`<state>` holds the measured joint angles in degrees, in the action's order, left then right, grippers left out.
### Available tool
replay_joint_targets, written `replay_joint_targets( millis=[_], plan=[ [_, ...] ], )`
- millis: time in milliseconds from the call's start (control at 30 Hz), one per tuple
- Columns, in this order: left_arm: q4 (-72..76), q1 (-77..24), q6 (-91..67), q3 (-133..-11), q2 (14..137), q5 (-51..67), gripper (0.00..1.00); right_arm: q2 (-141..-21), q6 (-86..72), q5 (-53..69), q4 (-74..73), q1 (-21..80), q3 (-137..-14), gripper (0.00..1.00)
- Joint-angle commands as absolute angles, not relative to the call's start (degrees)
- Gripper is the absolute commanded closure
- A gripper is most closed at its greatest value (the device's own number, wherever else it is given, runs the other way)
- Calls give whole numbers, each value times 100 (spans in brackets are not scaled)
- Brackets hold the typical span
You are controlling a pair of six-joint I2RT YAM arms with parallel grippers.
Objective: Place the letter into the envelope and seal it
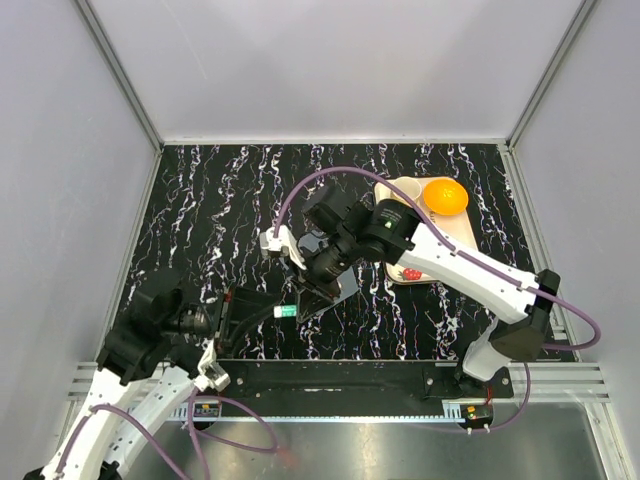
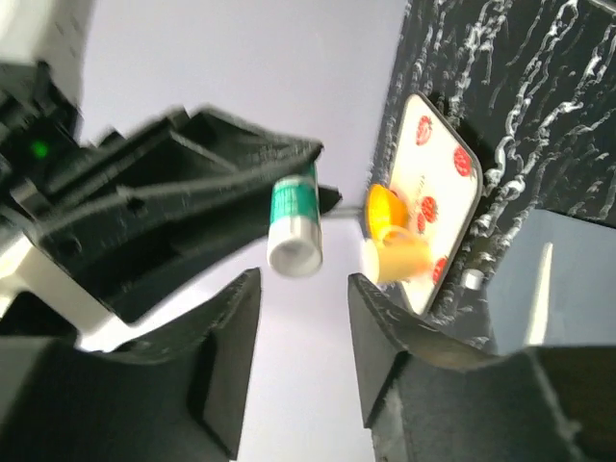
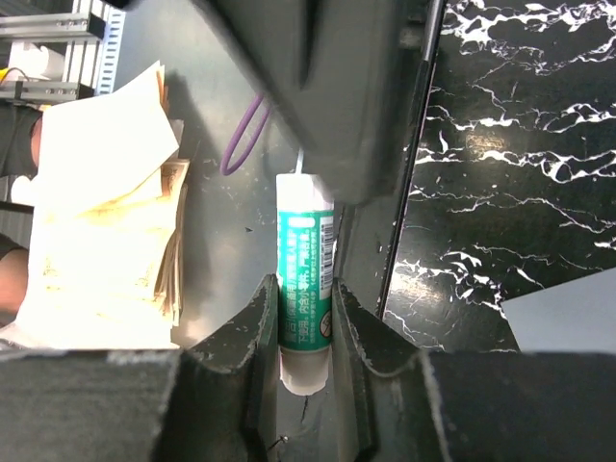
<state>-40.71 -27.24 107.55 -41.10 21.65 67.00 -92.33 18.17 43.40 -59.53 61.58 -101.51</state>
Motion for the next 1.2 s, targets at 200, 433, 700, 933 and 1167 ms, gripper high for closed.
replay_joint_targets(
  millis=[200, 433, 700, 933, 1167],
  plan=[
    [-2920, -2654, 655, -4580, 2654, 5360, 41, -8253, 2478, 2550, -5740, 5818, -10037, 100],
    [-133, -2654, -3655, -3770, 2952, 5178, 36, -8121, 3207, 1934, -5572, 5932, -10046, 100],
    [308, -2654, -4596, -4148, 3603, 5124, 38, -8121, 3524, 1504, -5529, 6310, -9923, 100],
    [465, -2646, -4904, -4008, 3744, 5036, 56, -8165, 3524, 1327, -5546, 6469, -9932, 100],
    [843, -2637, -4730, -3990, 3771, 5273, 93, -8209, 3341, 1441, -5590, 6486, -9975, 100]
  ],
)
